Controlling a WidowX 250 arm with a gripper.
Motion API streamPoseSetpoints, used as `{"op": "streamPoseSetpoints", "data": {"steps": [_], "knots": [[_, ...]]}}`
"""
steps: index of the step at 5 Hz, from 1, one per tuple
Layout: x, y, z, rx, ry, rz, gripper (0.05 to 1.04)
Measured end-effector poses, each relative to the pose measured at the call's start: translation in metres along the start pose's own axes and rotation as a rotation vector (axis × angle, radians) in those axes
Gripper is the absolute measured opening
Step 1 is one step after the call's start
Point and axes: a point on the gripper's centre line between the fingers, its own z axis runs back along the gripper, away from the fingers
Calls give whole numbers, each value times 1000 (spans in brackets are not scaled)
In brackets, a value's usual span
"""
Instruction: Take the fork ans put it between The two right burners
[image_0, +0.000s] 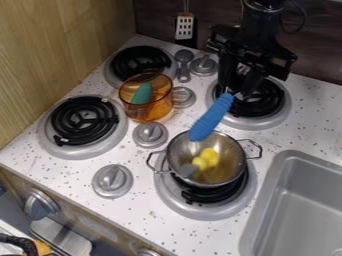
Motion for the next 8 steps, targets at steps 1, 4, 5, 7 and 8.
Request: {"op": "streamPoseSetpoints", "data": {"steps": [1, 4, 5, 7, 8], "knots": [[0, 3, -1, 22, -4, -69, 451], [-26, 60, -1, 100, -92, -11, 451], [-31, 78, 2, 115, -132, 61, 451], [-20, 86, -14, 90, -164, 4, 451], [-16, 88, -34, 72, -159, -54, 451]]}}
